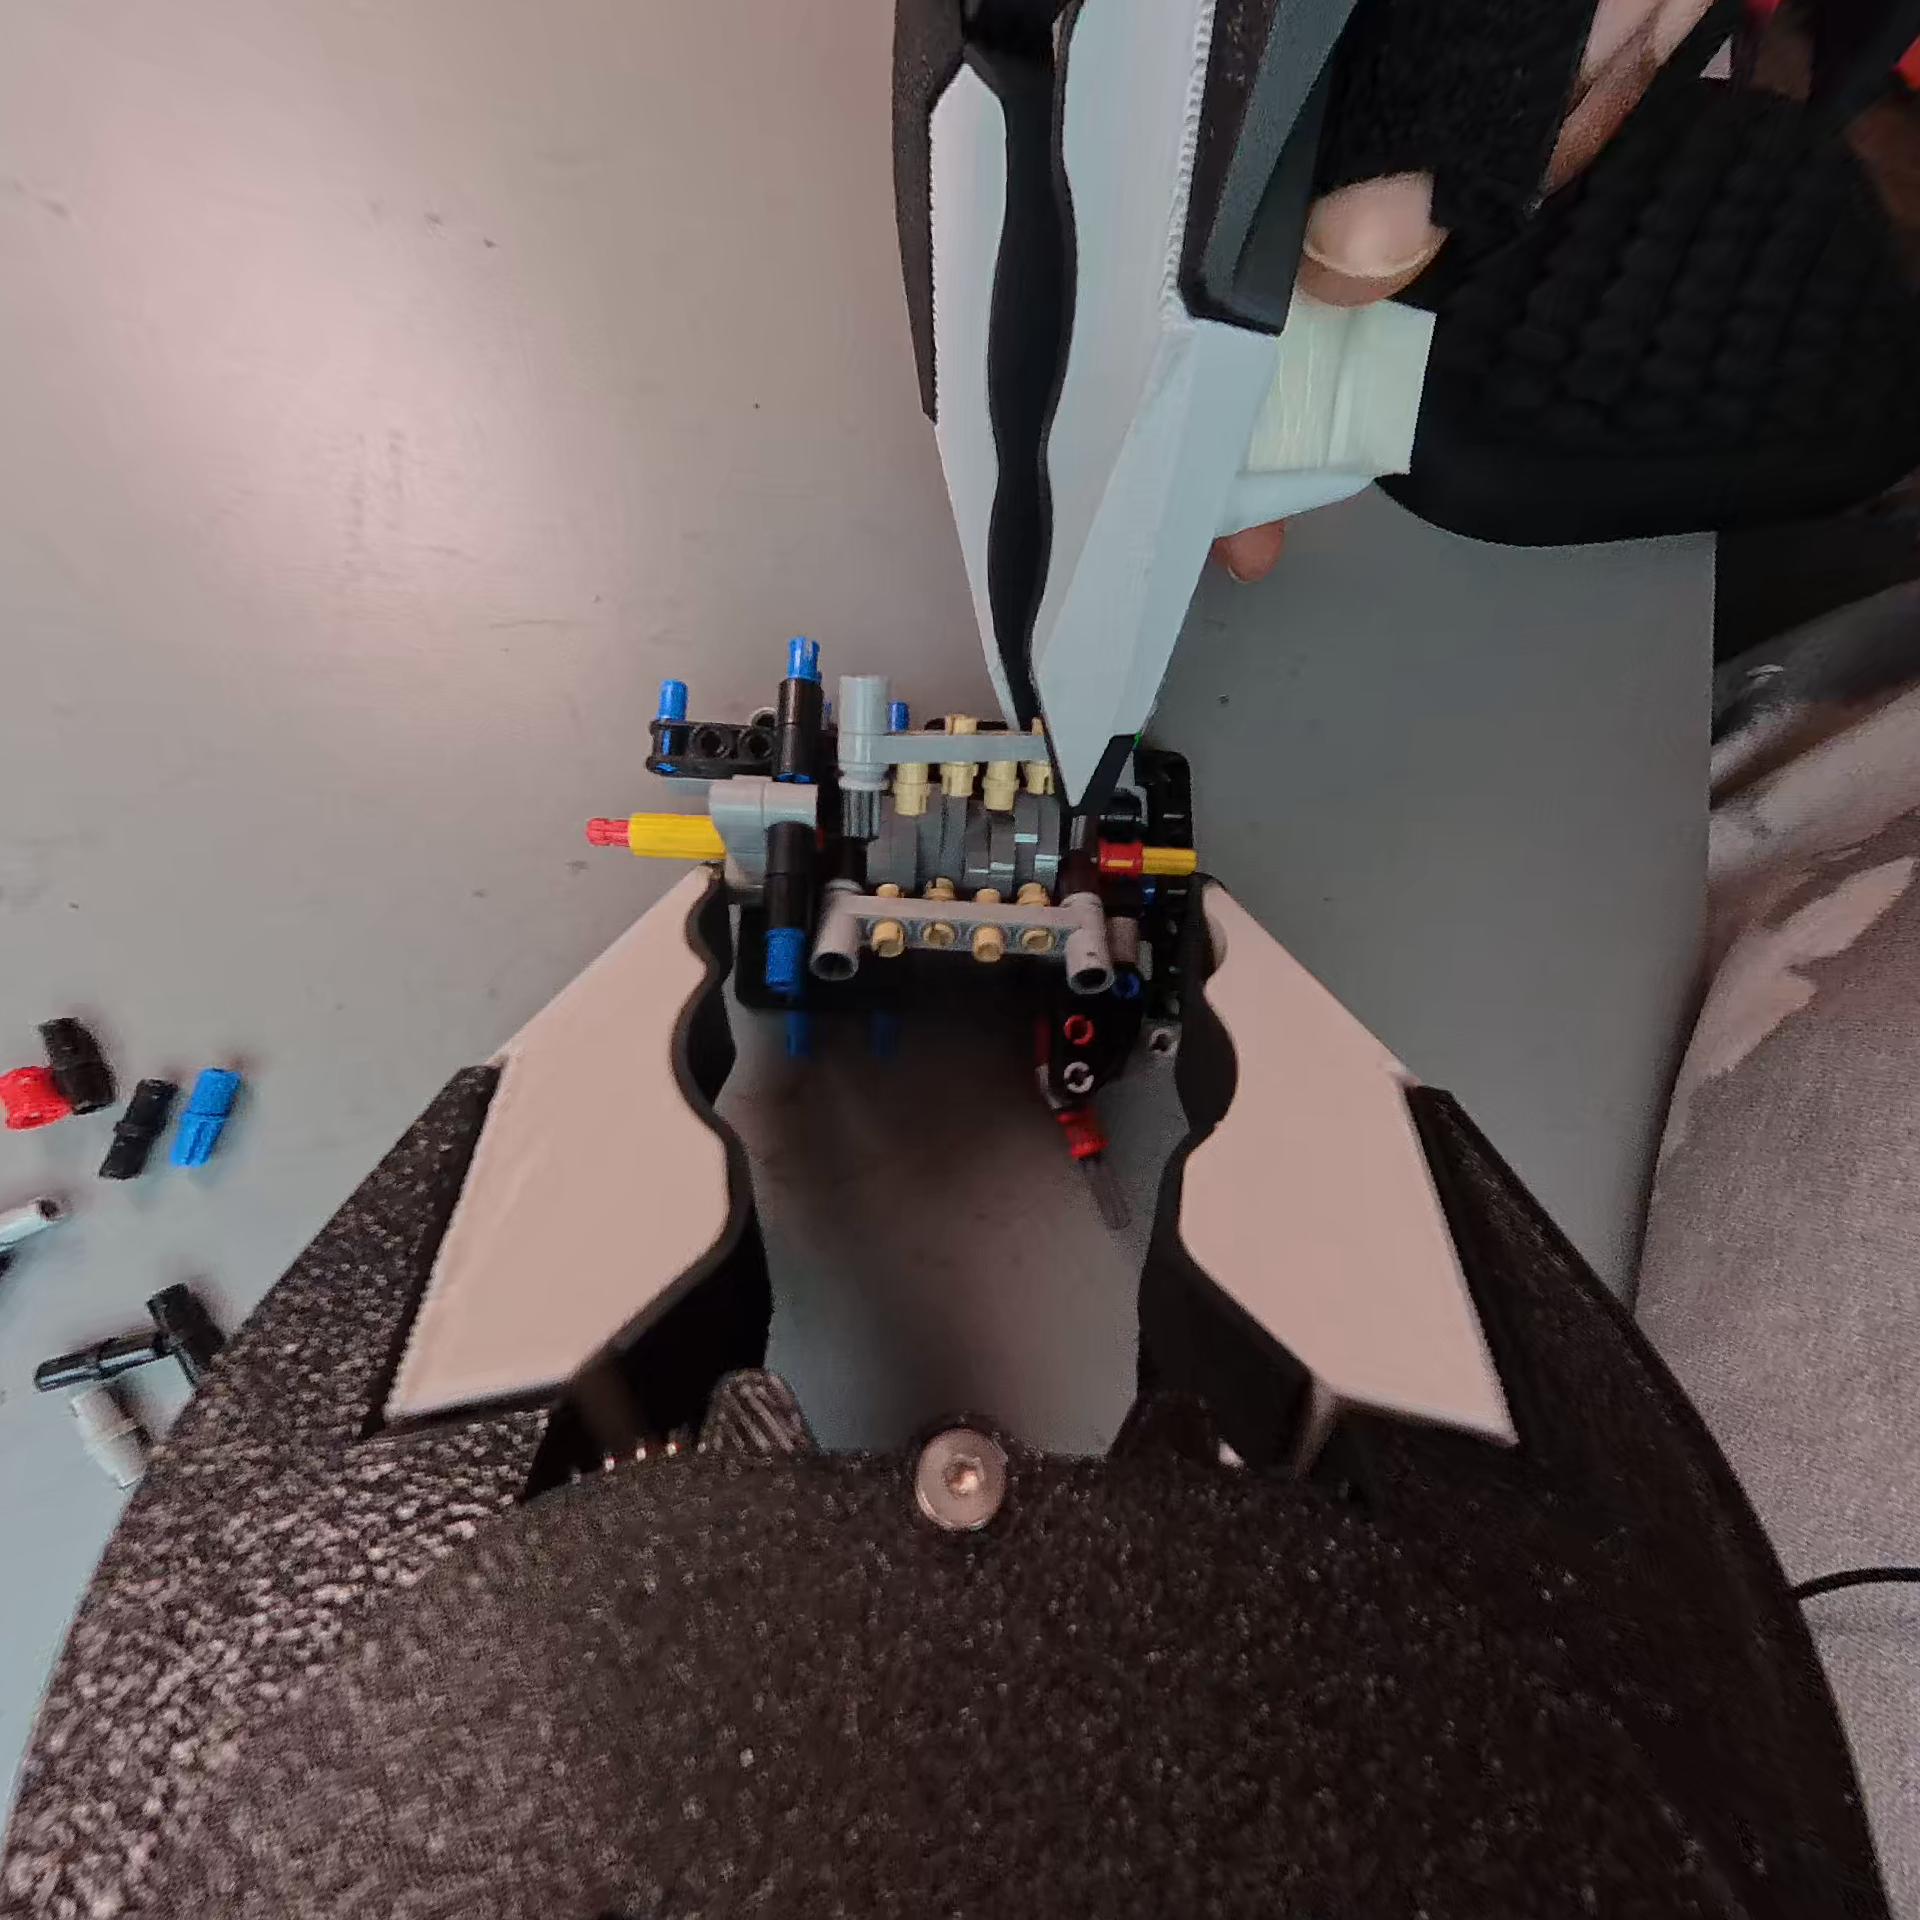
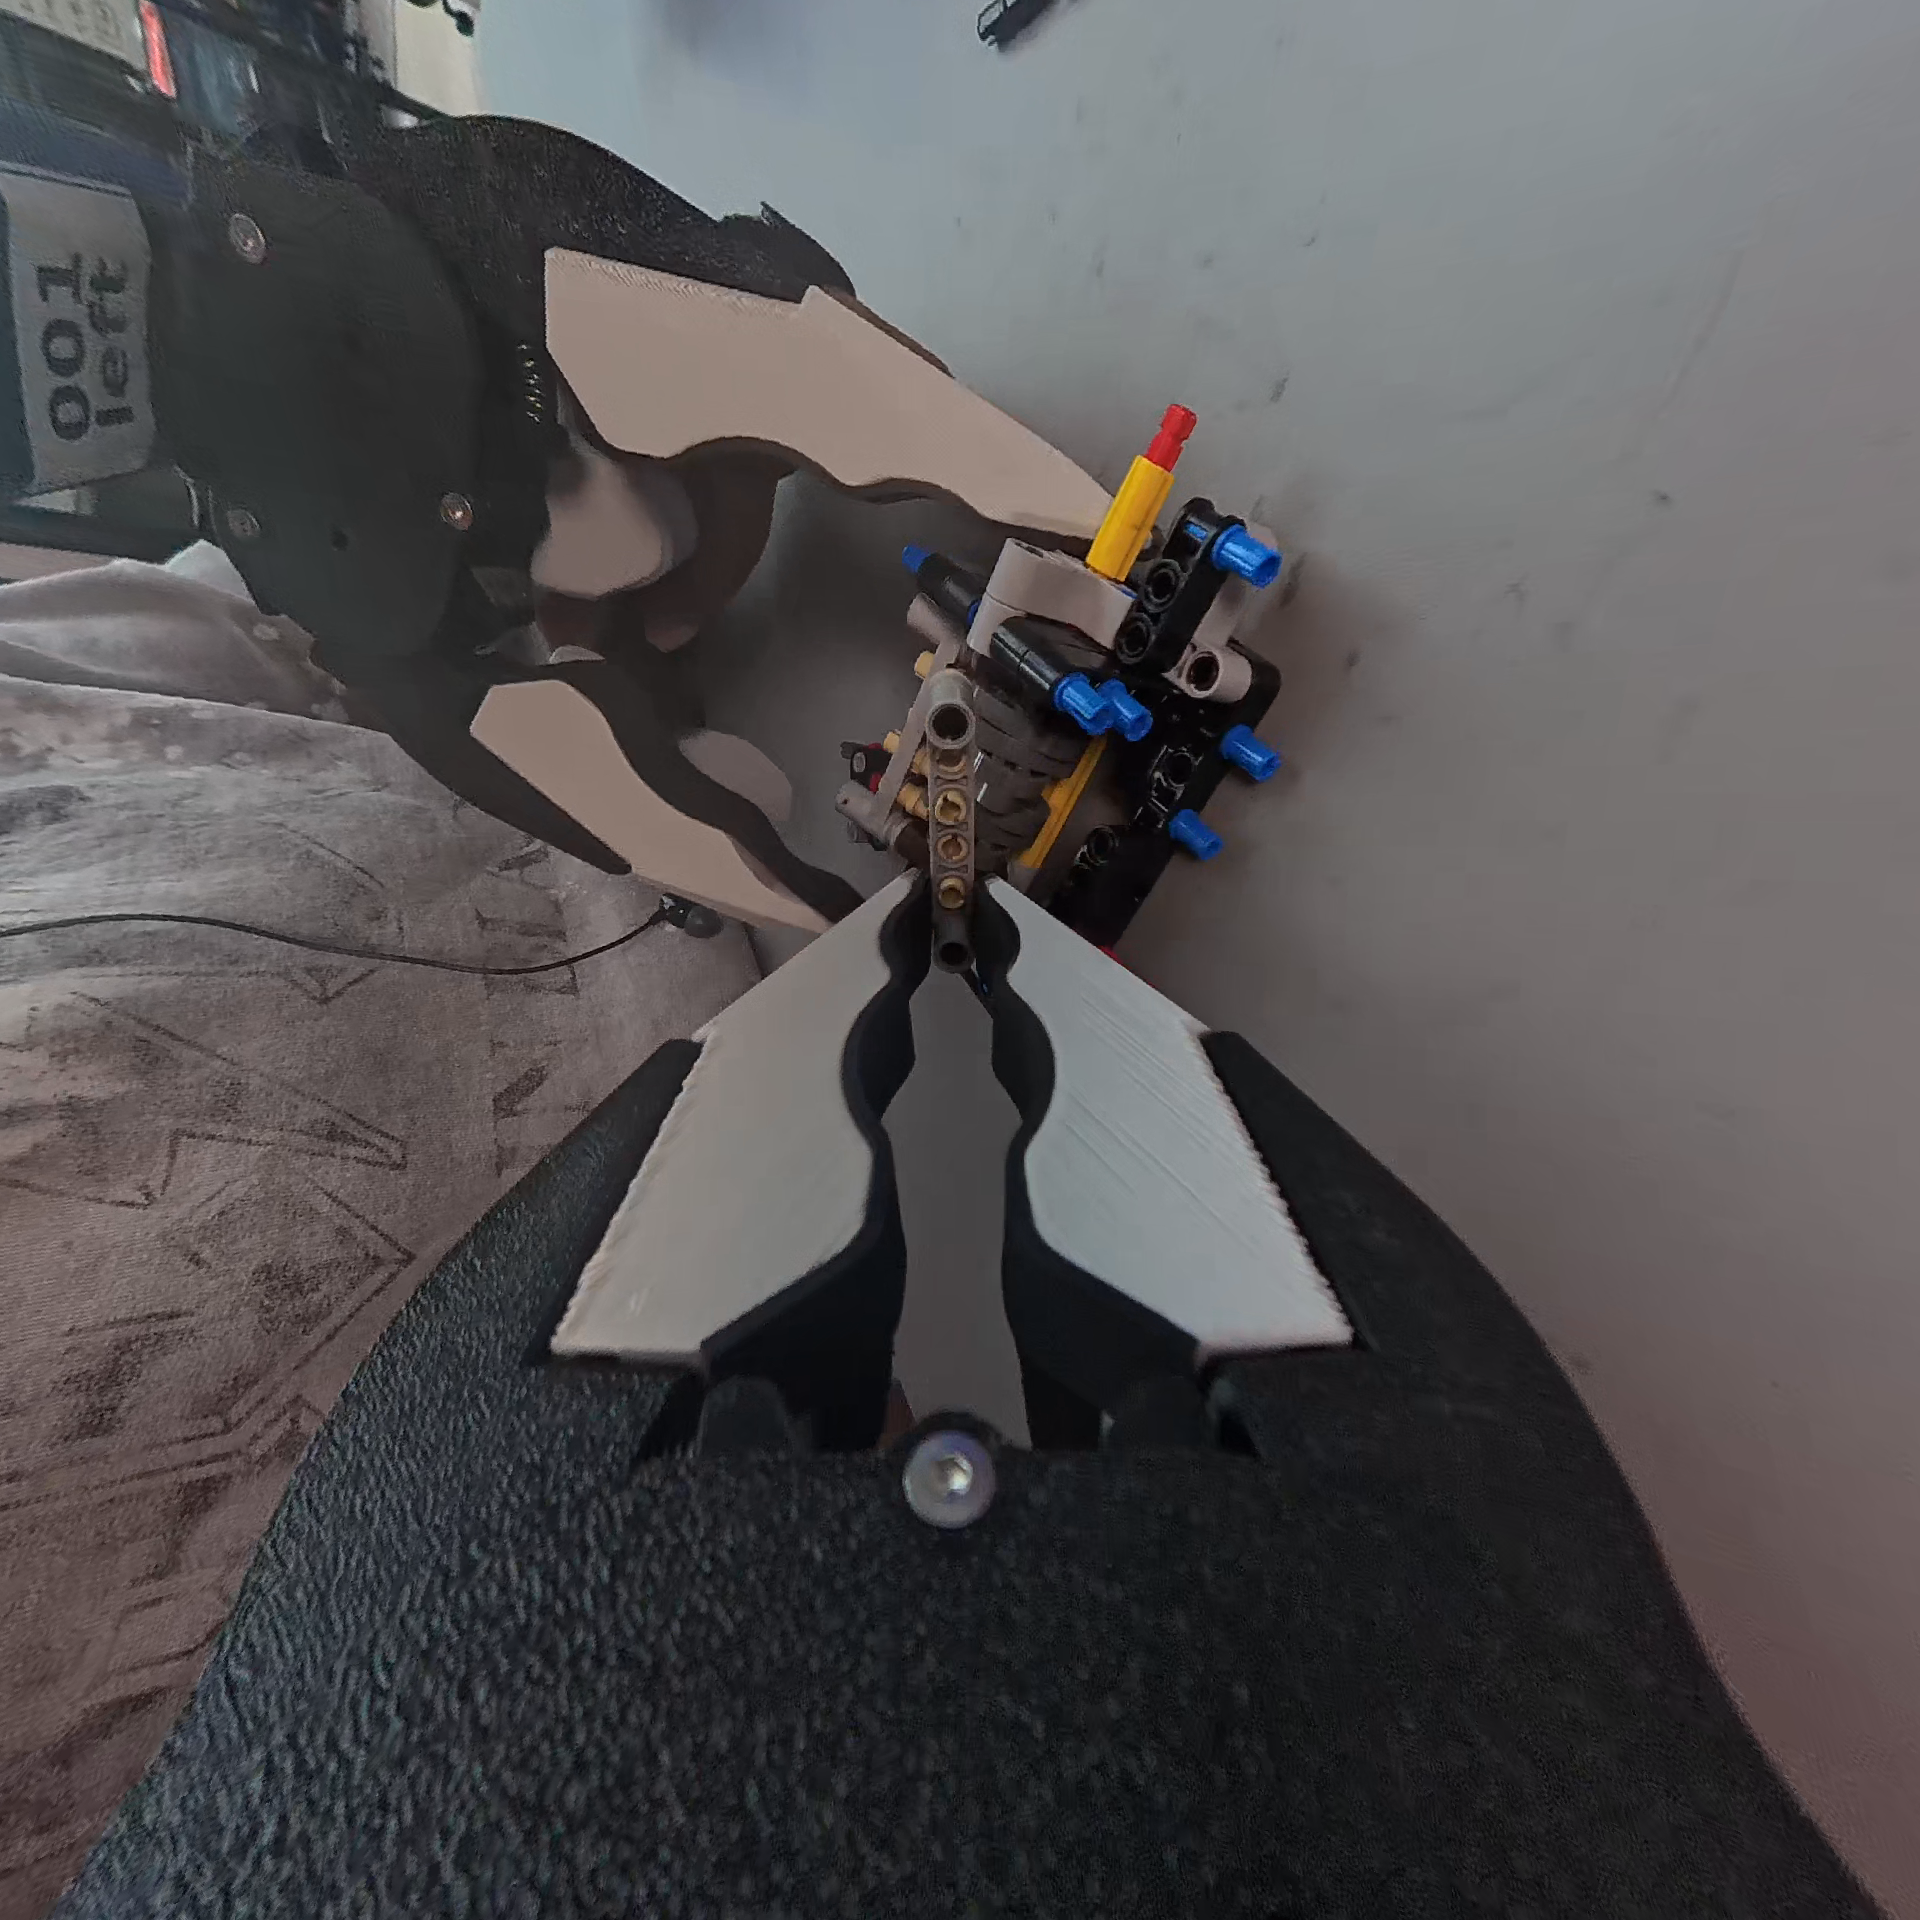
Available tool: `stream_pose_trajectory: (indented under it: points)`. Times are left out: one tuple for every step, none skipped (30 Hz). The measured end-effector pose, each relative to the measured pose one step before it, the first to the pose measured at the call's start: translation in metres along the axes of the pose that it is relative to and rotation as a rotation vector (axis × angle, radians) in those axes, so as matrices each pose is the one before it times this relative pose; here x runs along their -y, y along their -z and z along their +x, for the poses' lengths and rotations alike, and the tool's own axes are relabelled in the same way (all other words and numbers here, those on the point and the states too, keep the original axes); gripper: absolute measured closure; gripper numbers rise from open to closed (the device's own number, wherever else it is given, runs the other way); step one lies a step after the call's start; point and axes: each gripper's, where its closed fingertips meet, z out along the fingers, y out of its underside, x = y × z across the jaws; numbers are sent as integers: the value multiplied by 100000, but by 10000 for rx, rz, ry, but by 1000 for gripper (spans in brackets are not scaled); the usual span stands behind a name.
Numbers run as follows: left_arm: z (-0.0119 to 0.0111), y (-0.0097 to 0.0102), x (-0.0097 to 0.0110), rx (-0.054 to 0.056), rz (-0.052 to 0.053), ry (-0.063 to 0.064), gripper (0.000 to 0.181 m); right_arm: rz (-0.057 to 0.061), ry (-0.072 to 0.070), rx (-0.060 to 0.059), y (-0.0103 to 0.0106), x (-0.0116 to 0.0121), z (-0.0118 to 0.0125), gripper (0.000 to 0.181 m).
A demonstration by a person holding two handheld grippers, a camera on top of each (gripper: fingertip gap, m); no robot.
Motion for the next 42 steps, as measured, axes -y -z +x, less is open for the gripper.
stream_pose_trajectory:
  points:
    - [143, -284, 8, 25, 8, 6, 89, -66, -128, 164, -207, -122, -182, 174]
    - [-77, -232, -32, 170, -30, -189, 89, -64, -99, 119, -203, -121, -129, 174]
    - [-79, -87, -45, 103, -68, -160, 89, -10, -48, 42, 25, 21, 15, 174]
    - [-59, 11, -37, 2, -53, 14, 89, 52, -113, 67, 93, 106, 30, 175]
    - [-69, 13, -60, 16, -33, -24, 90, 31, -223, 122, 24, -18, -12, 174]
    - [-2, -4, -48, 5, -24, -69, 90, 44, -207, 126, 48, -57, 10, 174]
    - [38, -11, -25, -1, 0, -26, 90, 7, -207, 161, 67, -112, 11, 174]
    - [68, -29, -2, 15, 36, -13, 91, 8, -177, 138, 88, -68, 1, 174]
    - [61, -27, -2, 30, 41, -5, 91, -20, -94, 66, 75, -67, 6, 174]
    - [78, -8, -26, 4, 11, -11, 91, -51, -54, 36, 82, -102, -45, 174]
    - [72, 57, -92, -20, -36, -43, 91, 7, -95, 81, 315, -19, -93, 174]
    - [-26, 169, -190, -13, -51, -31, 91, 268, -183, -58, 989, 457, 279, 175]
    - [-76, 176, -157, -6, 38, 32, 91, 364, -137, -294, 1275, 659, 645, 175]
    - [-38, 54, -30, -17, 107, 17, 91, 78, 35, -224, 848, 116, 325, 175]
    - [-15, -42, 73, -23, 56, -7, 91, -136, 31, 108, 256, -313, -463, 174]
    - [-53, -79, 116, -20, -3, 6, 91, -153, 249, -169, -44, -323, -195, 174]
    - [-98, -74, 129, -30, -10, 14, 91, -109, 508, -638, 109, -75, 602, 174]
    - [-60, -32, 110, -68, 19, 3, 91, 109, 507, -637, 345, 418, 830, 174]
    - [-43, -12, 89, -66, 75, 24, 91, 354, 102, -170, 481, 833, 408, 174]
    - [-95, 29, 61, -38, 121, 55, 91, 314, 129, -180, 475, 783, 488, 174]
    - [-87, 97, 27, -58, 115, 47, 91, 82, 474, -680, 368, 392, 1155, 174]
    - [-88, 185, 35, -72, 107, 81, 90, -30, 547, -895, 236, 127, 1385, 174]
    - [-69, 350, 233, -98, 211, 135, 89, -106, 383, -610, 50, -102, 909, 174]
    - [-30, 478, 465, -148, 330, 159, 91, -52, 318, -418, -17, -74, 583, 173]
    - [-5, 544, 518, -174, 360, 173, 92, 22, 342, -457, -33, -16, 625, 172]
    - [-63, 567, 492, -147, 340, 179, 94, 6, 371, -466, -72, -71, 615, 171]
    - [-129, 552, 365, -95, 262, 178, 97, 41, 323, -417, -84, -63, 539, 169]
    - [-315, 522, 223, 21, 182, 194, 100, 67, 274, -350, -83, -54, 393, 168]
    - [-512, 521, 98, 153, 125, 228, 103, 103, 270, -232, -38, -29, 189, 167]
    - [-437, 494, -19, 113, 77, 252, 106, 182, 156, -231, 47, 85, 144, 166]
    - [-175, 460, -107, -46, 42, 290, 111, 177, 215, -289, 112, 74, 204, 164]
    - [44, 437, -165, -154, 29, 358, 116, 130, 233, -326, 184, 30, 247, 161]
    - [148, 357, -216, -189, 25, 406, 123, 199, 218, -313, 329, 184, 186, 158]
    - [142, 296, -249, -169, 17, 417, 127, 359, 204, -173, 504, 519, -99, 157]
    - [137, 219, -297, -153, 3, 418, 131, 477, 158, 60, 611, 799, -531, 157]
    - [284, 125, -298, -233, -18, 393, 133, 506, 120, 222, 590, 942, -851, 157]
    - [508, 12, -253, -343, -8, 332, 134, 506, 216, 416, 451, 945, -1280, 157]
    - [620, -102, -189, -354, 15, 231, 136, 404, 331, 614, 196, 715, -1716, 157]
    - [518, -214, -176, -239, -17, 98, 137, 311, 342, 559, -148, 472, -1730, 158]
    - [304, -329, -261, -52, -100, -57, 140, 186, 344, 385, -466, 168, -1476, 159]
    - [44, -360, -260, 157, -150, -218, 141, 12, 412, 348, -675, -158, -1342, 159]
    - [-146, -344, -228, 315, -160, -325, 144, -23, 458, 138, -738, -234, -914, 159]
